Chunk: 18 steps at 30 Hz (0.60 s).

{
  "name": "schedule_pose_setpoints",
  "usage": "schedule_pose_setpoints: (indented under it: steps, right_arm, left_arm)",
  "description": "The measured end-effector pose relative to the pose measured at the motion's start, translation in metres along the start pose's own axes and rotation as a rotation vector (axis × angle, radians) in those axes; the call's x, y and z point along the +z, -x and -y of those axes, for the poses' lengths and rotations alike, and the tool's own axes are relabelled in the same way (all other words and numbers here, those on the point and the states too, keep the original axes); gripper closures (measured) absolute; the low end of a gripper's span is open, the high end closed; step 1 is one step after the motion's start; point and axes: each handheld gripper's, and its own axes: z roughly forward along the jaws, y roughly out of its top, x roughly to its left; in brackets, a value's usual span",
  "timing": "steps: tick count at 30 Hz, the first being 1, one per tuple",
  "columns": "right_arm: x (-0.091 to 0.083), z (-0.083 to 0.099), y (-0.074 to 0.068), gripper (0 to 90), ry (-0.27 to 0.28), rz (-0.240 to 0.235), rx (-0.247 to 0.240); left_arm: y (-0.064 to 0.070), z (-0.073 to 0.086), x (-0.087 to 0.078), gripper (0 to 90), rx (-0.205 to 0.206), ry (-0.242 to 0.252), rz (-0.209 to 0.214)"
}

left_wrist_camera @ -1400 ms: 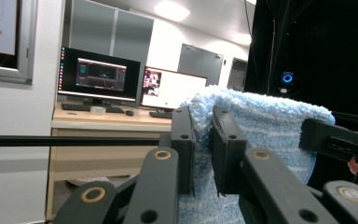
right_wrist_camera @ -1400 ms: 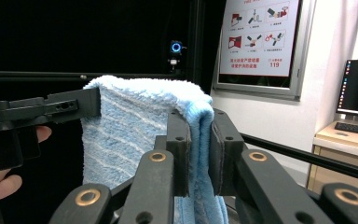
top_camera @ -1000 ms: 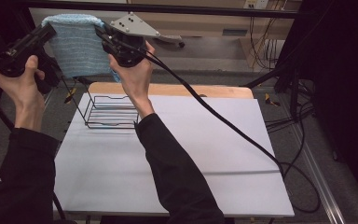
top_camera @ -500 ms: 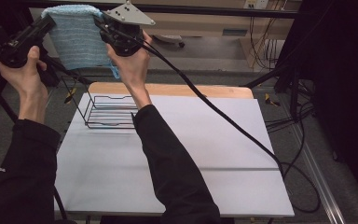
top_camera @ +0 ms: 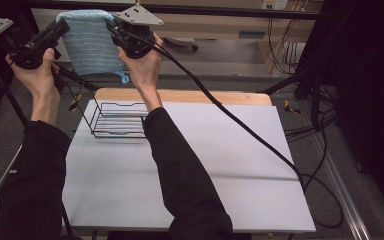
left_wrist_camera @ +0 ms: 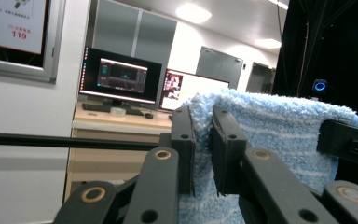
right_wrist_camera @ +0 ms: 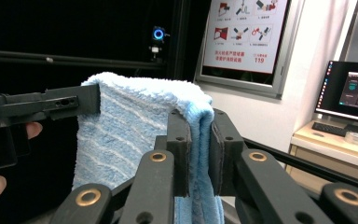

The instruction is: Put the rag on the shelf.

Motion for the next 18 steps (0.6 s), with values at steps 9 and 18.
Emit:
schedule_pose_setpoints:
  steps: [9, 18]
  right_arm:
    - [0.004, 0.018, 0.003, 80.8, -0.039, -0.011, 0.009]
    - [0.0, 0.036, 0.003, 80.8, -0.068, -0.036, 0.014]
  left_arm:
    - [-0.007, 0.014, 0.002, 80.1, 0.034, -0.038, 0.003]
    - [-0.012, 0.032, -0.006, 80.1, 0.065, -0.08, 0.028]
